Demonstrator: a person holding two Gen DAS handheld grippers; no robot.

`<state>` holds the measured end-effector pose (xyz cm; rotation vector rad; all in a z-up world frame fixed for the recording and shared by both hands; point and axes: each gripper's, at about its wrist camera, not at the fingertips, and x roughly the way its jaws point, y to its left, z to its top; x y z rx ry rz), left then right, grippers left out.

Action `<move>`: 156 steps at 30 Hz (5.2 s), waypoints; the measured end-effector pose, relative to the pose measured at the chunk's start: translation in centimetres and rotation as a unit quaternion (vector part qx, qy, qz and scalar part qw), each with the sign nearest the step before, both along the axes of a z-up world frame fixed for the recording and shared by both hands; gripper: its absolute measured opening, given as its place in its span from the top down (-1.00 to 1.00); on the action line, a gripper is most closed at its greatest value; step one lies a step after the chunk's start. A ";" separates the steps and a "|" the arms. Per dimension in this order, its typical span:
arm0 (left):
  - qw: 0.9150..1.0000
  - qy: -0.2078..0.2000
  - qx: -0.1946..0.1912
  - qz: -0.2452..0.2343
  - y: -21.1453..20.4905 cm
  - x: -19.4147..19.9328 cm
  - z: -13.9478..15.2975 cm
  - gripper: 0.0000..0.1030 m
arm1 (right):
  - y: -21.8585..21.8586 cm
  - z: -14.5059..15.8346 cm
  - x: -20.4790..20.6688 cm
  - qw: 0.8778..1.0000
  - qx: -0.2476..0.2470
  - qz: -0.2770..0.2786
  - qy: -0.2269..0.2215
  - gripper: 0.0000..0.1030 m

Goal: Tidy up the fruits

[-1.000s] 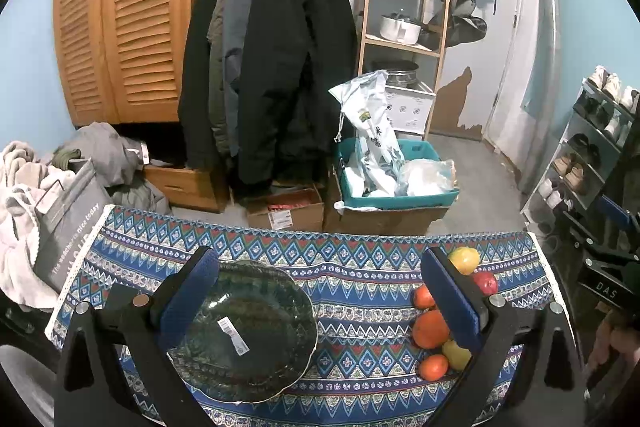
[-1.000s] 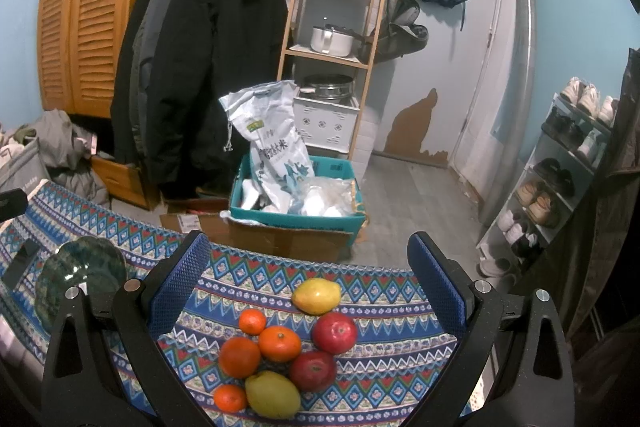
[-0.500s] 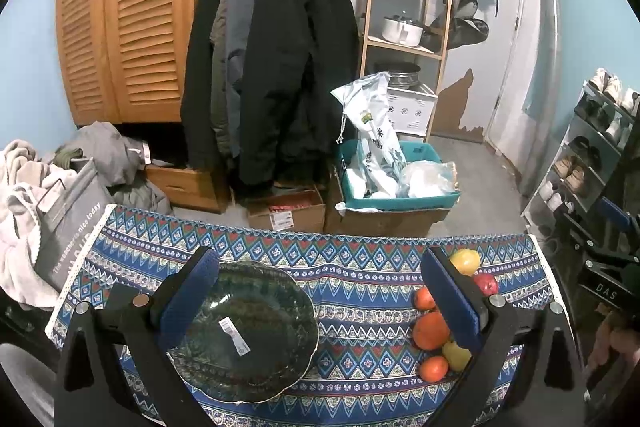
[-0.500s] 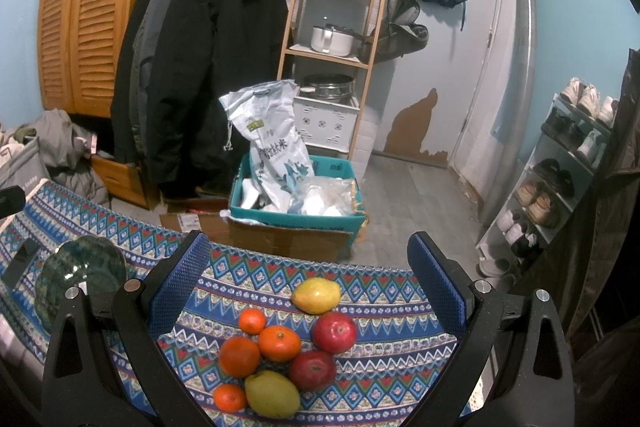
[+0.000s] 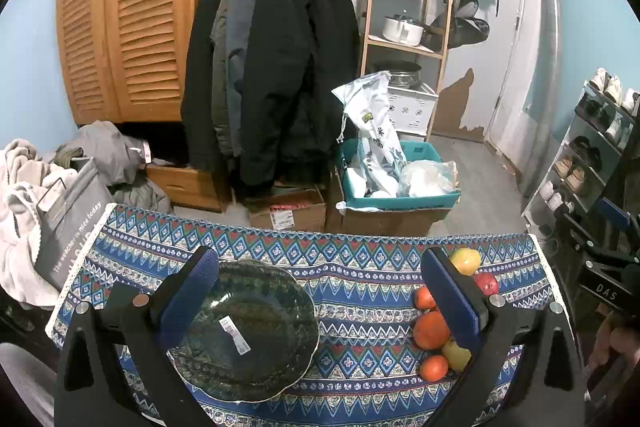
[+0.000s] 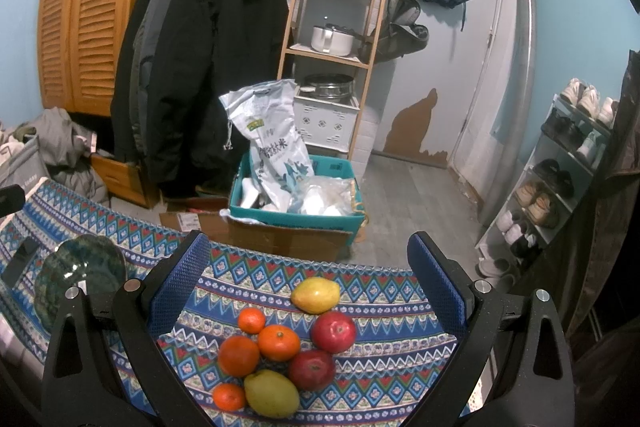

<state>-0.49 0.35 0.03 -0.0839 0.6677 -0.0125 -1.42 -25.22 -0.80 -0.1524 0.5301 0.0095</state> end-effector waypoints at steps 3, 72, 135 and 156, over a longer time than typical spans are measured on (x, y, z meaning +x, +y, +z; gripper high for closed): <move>1.000 0.001 0.000 -0.001 0.0 -0.1 0.0 -0.98 | 0.0 0.0 0.0 1.000 0.000 0.000 0.000 -0.89; 0.997 0.049 0.035 -0.039 -3.8 1.8 -3.4 -0.98 | -2.6 -2.0 0.3 0.999 -0.014 -0.007 0.041 -0.89; 0.921 0.335 0.003 -0.198 -19.9 11.5 -27.0 -0.40 | -11.7 -20.6 7.0 0.954 0.033 -0.075 0.287 -0.89; 0.938 0.304 0.031 -0.166 -16.4 12.9 -24.4 -0.22 | -9.8 -24.5 12.8 0.944 0.067 -0.045 0.321 -0.88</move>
